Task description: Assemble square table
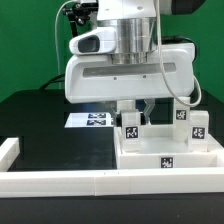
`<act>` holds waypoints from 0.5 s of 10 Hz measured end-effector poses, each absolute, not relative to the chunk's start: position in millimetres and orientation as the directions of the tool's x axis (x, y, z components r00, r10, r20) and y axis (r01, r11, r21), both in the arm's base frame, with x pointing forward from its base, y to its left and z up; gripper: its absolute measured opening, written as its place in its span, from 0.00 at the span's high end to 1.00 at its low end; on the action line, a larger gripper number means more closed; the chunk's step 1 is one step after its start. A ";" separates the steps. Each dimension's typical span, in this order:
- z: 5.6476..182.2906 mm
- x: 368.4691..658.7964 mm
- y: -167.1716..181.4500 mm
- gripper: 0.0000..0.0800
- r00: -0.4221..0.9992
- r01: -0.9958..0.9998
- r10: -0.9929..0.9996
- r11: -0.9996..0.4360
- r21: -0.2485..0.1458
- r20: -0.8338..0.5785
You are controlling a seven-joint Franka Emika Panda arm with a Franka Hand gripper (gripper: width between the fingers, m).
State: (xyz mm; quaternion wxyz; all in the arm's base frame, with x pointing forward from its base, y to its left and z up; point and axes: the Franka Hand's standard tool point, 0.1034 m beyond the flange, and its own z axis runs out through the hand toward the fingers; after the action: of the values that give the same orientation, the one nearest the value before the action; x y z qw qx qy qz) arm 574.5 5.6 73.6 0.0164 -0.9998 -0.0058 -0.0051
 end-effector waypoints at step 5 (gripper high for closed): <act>72.7 573.1 5.1 0.64 0.922 -0.388 -0.388 -0.920 -0.050 0.005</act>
Offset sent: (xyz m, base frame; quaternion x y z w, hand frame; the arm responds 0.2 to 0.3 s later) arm -0.0147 -0.0037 -0.0027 0.0118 0.0015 0.3094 0.9508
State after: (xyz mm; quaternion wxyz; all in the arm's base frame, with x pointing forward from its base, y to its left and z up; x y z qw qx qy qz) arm 573.1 5.1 72.7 0.0242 -0.9799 0.1979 -0.0075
